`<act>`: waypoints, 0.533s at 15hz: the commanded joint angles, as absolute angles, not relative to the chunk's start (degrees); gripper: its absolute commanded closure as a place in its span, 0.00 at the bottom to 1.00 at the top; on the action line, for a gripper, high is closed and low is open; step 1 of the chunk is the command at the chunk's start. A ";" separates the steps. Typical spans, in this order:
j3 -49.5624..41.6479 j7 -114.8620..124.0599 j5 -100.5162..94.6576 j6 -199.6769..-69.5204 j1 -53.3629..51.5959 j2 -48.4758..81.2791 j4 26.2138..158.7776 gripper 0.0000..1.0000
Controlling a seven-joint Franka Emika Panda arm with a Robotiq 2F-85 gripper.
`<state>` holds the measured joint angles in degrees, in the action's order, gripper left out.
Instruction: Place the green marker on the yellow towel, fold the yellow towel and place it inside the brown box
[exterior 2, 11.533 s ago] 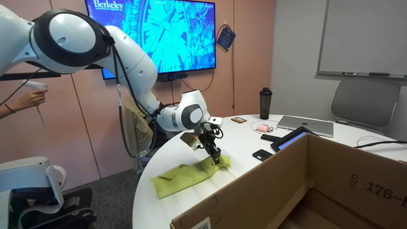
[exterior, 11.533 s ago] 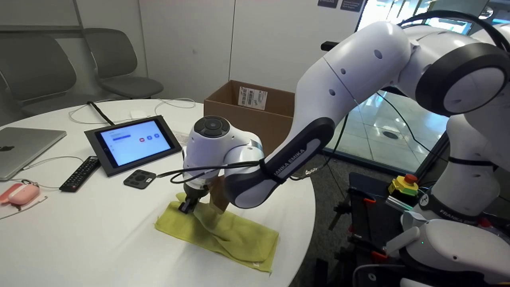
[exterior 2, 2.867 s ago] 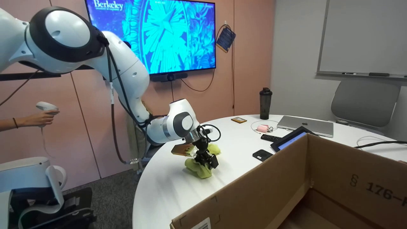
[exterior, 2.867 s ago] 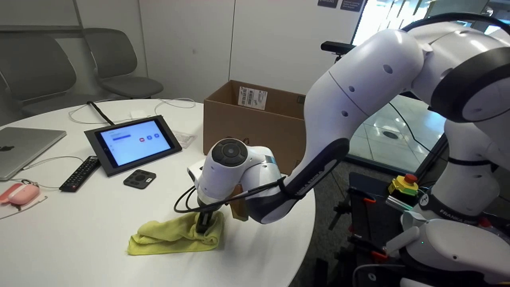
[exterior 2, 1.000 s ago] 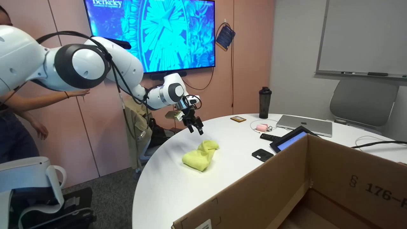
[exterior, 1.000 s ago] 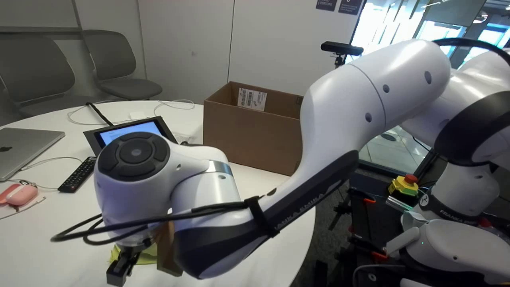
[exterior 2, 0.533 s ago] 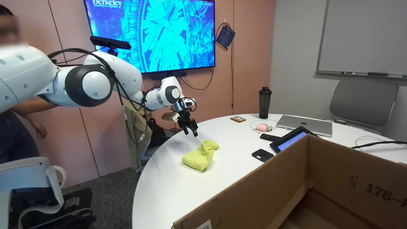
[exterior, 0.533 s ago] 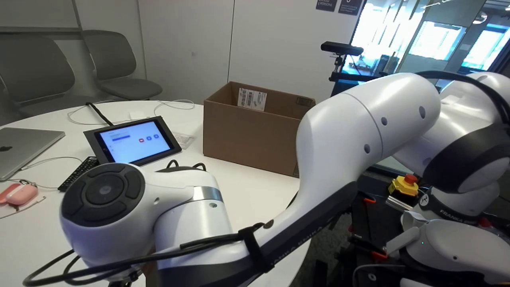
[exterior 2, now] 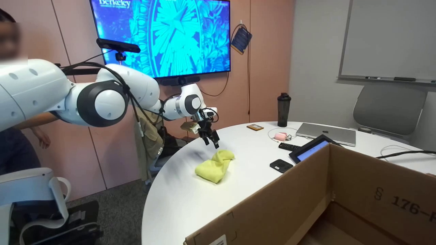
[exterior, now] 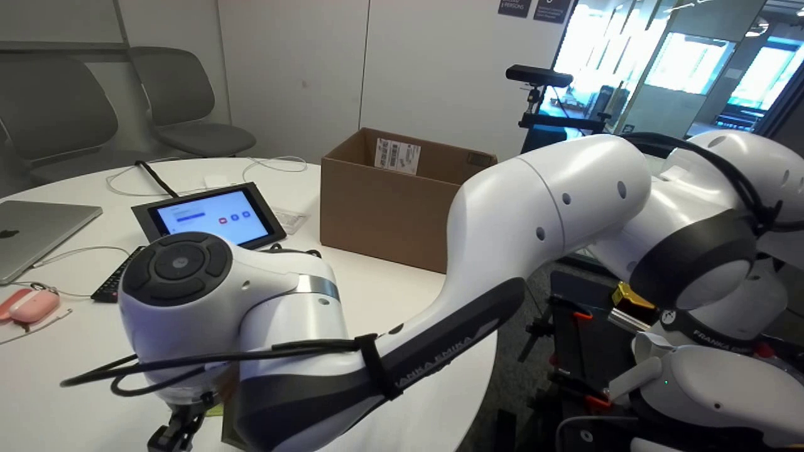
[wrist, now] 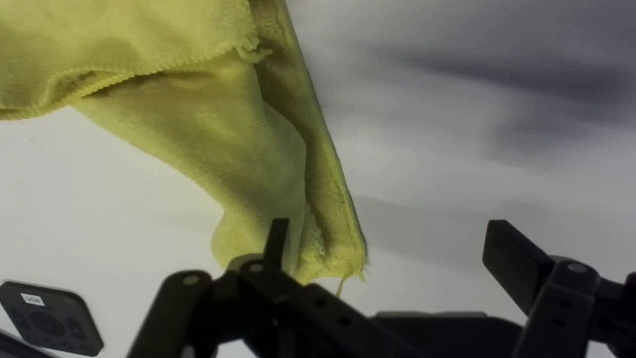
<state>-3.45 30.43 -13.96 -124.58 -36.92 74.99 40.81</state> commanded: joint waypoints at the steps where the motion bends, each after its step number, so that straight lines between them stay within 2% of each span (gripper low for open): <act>1: -1.81 28.57 -12.37 -123.46 -34.96 78.32 35.90 0.00; 8: -1.08 29.11 -12.91 -123.99 -33.26 80.39 34.73 0.00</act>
<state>-1.78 30.28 -13.89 -124.52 -34.28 77.34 39.98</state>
